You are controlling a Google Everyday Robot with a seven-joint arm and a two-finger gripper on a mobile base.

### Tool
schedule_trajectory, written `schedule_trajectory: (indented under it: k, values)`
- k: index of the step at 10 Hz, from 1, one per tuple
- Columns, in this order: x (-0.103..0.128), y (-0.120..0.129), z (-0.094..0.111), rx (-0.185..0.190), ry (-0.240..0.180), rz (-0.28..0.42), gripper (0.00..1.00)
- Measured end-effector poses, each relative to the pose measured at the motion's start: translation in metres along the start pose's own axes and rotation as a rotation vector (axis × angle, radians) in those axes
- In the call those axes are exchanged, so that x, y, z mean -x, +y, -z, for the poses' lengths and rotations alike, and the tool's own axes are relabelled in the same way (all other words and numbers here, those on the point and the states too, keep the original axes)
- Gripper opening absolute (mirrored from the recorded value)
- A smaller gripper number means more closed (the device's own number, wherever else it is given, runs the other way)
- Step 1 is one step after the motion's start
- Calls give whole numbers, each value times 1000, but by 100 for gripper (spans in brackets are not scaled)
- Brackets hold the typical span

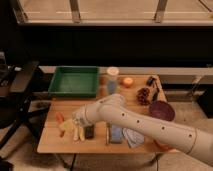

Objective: Place pepper in plastic cup

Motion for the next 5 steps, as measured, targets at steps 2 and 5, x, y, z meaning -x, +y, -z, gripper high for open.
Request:
schedule_trajectory:
  k: [2,5]
  values:
    - [-2,-7,-14,-12,-6,10,65]
    - [-3,-13,-26,-13,-9,23,65]
